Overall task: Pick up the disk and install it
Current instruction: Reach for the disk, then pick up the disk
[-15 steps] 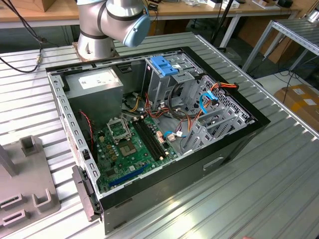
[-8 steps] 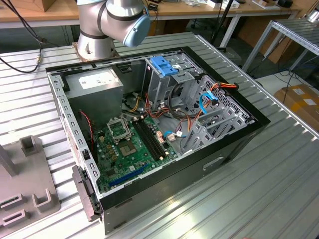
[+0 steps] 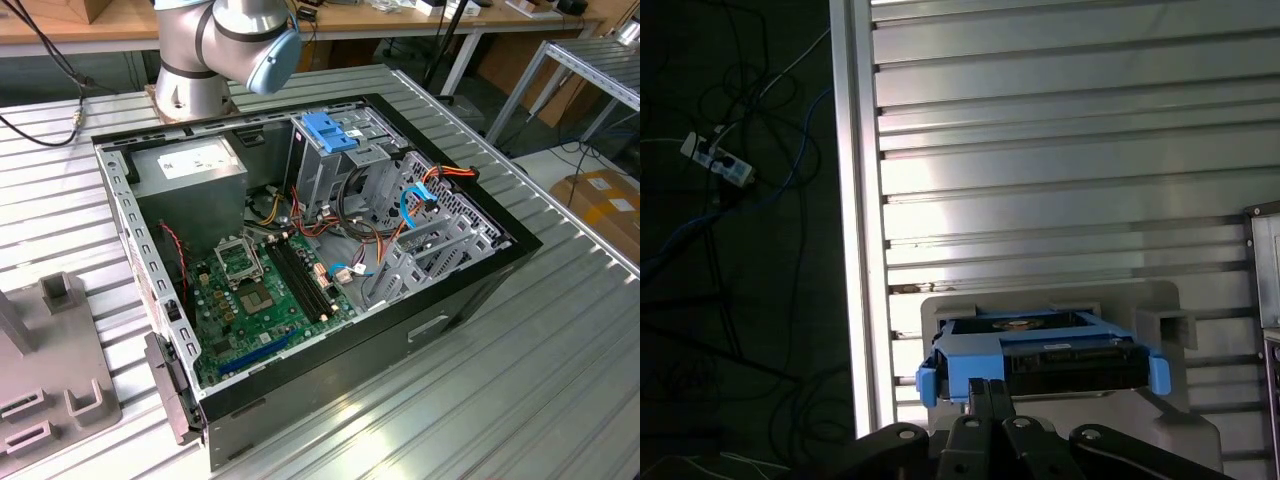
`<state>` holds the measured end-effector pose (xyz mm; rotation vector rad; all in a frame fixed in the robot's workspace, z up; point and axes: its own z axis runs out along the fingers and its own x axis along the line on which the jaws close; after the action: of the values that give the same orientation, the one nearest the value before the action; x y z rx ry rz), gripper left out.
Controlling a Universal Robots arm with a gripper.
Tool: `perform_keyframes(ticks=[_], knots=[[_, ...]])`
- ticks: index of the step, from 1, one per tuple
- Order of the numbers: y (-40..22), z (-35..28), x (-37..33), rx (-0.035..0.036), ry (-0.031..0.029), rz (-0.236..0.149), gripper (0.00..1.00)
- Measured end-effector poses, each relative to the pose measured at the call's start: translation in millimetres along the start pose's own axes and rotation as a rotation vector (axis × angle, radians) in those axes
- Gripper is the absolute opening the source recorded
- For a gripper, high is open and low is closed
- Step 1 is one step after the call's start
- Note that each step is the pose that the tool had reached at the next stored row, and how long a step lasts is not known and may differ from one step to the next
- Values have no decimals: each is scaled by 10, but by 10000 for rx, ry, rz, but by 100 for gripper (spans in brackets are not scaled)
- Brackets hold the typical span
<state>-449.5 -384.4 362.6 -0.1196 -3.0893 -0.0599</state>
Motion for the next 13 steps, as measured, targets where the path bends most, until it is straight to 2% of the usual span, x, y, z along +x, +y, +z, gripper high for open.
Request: perform_keyframes(ticks=[6,9,13], knots=[[-1,8,0,35,-4,1,11],[-1,10,-1,152,-12,7,11],[-1,11,0,193,-15,9,11]])
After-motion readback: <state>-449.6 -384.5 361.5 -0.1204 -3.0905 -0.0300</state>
